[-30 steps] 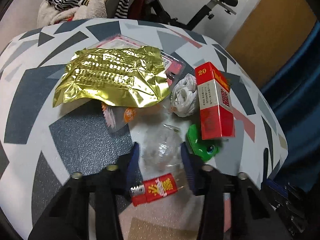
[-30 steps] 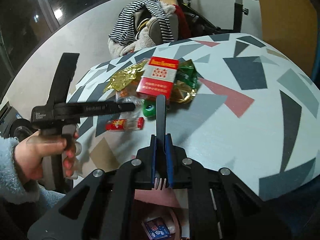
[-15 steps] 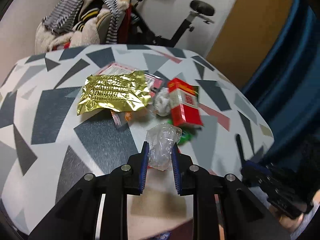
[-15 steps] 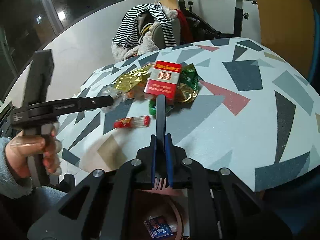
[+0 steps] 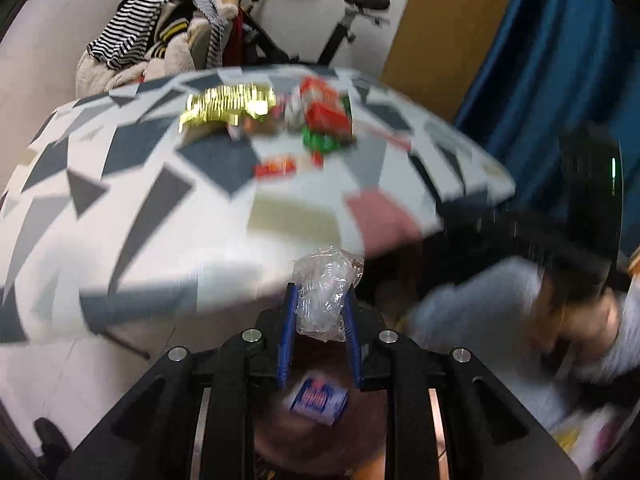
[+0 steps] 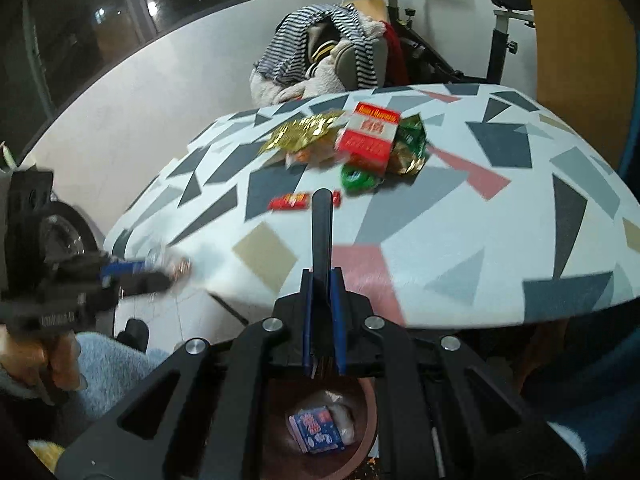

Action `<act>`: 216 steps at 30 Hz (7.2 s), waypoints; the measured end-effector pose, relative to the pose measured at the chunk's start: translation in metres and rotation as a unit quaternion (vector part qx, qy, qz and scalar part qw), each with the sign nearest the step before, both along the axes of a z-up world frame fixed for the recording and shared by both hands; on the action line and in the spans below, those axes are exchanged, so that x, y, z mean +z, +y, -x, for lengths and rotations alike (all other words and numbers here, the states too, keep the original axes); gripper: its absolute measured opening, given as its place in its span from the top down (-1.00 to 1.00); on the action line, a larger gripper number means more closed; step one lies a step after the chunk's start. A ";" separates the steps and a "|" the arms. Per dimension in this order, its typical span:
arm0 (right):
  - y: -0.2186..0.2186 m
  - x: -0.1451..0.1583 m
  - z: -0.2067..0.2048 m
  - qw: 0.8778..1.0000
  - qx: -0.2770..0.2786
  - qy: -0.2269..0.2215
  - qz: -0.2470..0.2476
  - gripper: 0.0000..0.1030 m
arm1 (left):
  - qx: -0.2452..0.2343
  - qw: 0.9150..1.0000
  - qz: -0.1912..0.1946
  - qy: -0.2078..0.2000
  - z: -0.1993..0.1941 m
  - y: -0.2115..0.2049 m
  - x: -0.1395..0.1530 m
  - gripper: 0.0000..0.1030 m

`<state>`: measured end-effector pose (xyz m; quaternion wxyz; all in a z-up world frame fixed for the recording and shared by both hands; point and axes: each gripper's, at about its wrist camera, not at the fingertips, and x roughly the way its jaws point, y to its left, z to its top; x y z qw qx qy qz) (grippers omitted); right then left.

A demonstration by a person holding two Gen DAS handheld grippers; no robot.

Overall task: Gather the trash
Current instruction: 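Carry the spoon and clear wrapper over the bucket and release both, then move both tools back above the remaining trash on the table, then grasp the red Double Happiness pack with the right gripper while the left gripper grasps the gold foil, then carry both items over the bucket while the left gripper releases the gold foil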

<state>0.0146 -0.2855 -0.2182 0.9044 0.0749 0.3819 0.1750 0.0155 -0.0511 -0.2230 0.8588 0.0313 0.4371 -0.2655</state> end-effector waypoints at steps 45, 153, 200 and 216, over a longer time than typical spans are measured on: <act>0.091 -0.156 0.006 0.927 0.168 0.319 0.098 -0.14 | 0.033 0.997 0.007 0.064 0.037 0.026 -0.081 0.56; 0.001 0.001 -0.211 0.994 -0.077 0.053 -0.055 -0.14 | 0.193 0.951 0.229 0.075 -0.194 0.076 0.008 -0.61; -0.005 0.071 -0.105 0.999 -0.040 -0.027 -0.001 -0.14 | 0.076 0.992 0.058 -0.084 -0.151 0.037 0.103 0.93; 0.005 0.068 -0.036 0.999 -0.015 -0.031 0.028 -0.14 | 0.052 0.995 0.049 -0.065 -0.038 0.039 0.098 0.92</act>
